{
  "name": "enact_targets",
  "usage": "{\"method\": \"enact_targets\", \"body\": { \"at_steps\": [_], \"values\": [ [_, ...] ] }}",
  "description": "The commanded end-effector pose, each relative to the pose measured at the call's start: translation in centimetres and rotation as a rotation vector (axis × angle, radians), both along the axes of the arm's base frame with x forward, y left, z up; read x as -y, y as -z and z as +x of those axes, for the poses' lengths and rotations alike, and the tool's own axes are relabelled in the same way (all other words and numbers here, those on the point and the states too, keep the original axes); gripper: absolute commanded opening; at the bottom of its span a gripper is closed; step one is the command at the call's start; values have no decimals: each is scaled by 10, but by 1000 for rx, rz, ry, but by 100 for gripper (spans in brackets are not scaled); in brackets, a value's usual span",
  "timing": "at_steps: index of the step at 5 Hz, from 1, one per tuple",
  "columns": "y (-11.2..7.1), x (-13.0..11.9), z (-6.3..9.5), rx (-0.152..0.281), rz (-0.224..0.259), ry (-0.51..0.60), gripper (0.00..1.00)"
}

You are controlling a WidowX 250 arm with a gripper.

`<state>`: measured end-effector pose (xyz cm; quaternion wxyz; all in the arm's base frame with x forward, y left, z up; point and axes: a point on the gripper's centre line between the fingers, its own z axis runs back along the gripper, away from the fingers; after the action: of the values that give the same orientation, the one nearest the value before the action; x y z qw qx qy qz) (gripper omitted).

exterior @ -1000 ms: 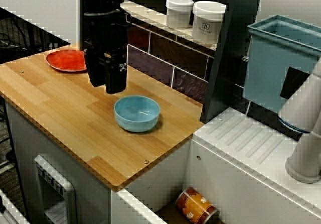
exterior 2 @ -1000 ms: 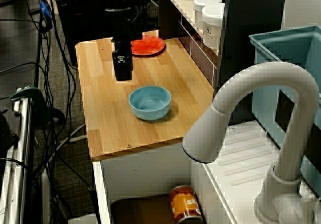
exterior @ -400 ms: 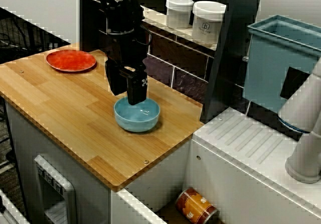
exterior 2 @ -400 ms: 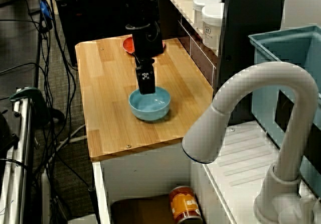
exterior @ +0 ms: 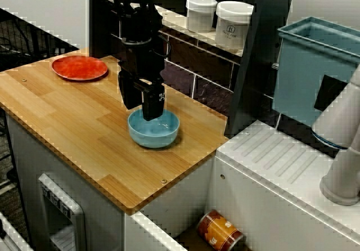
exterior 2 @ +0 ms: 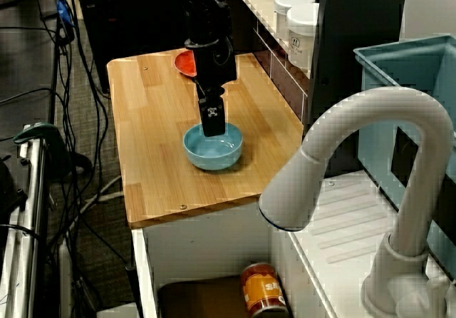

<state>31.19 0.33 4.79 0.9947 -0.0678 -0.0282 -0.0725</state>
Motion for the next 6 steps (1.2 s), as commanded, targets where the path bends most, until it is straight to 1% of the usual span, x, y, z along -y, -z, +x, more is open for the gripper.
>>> {"method": "enact_targets", "body": {
  "at_steps": [1,2,3,5,6],
  "values": [
    [-9,-17,2,-4,68,50,100],
    [-13,-31,-3,-29,91,70,100],
    [-14,-50,-8,-35,89,51,100],
    [-16,-87,-21,-29,63,-19,100],
    [-14,-109,-26,-33,40,-68,100]
  ]
}}
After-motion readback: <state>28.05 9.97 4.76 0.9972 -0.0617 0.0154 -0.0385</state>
